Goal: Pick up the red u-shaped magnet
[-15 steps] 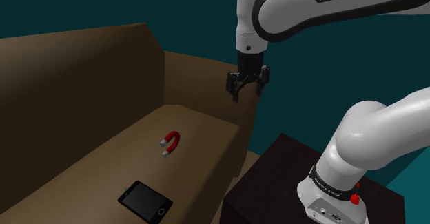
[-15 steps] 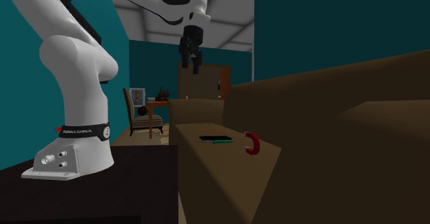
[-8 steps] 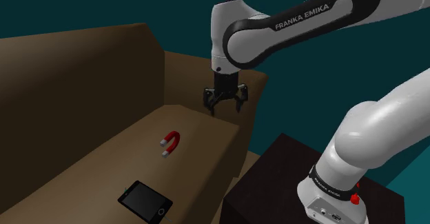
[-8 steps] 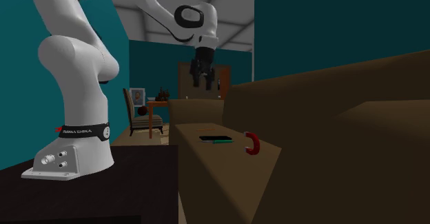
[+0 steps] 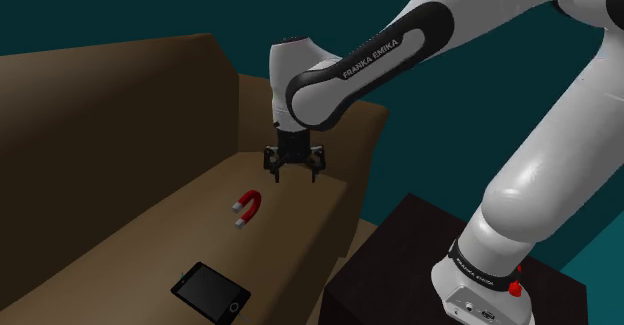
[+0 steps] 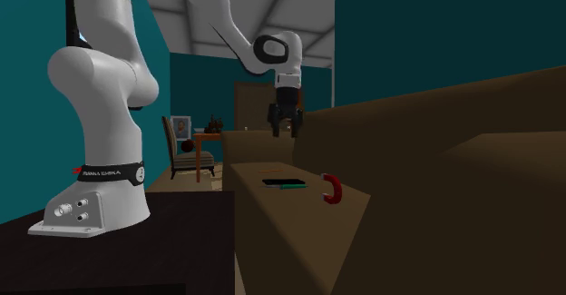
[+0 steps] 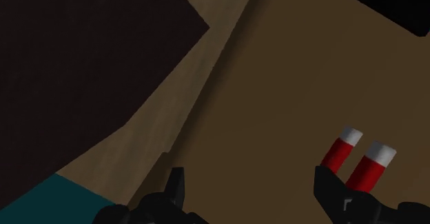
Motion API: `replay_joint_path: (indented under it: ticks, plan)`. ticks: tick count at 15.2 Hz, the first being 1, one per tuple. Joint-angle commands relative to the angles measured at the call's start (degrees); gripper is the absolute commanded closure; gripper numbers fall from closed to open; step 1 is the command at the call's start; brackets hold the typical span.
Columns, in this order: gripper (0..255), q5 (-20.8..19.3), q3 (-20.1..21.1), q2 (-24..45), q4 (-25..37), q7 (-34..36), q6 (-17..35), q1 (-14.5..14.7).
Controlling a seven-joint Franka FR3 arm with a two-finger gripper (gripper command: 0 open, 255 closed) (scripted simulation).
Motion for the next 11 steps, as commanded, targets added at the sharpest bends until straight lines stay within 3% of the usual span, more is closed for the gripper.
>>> replay_joint_path:
  ticks: [1, 5, 11]
  plan:
    - [0, -3.6, 0.9, 6.1, 3.3, 6.2, 2.5, -0.8]
    - [0, -10.6, 0.0, 16.6, 9.5, 17.7, 5.8, 0.1]
    - [0, -17.9, -5.1, 30.6, 20.9, 31.3, 8.2, 4.6]
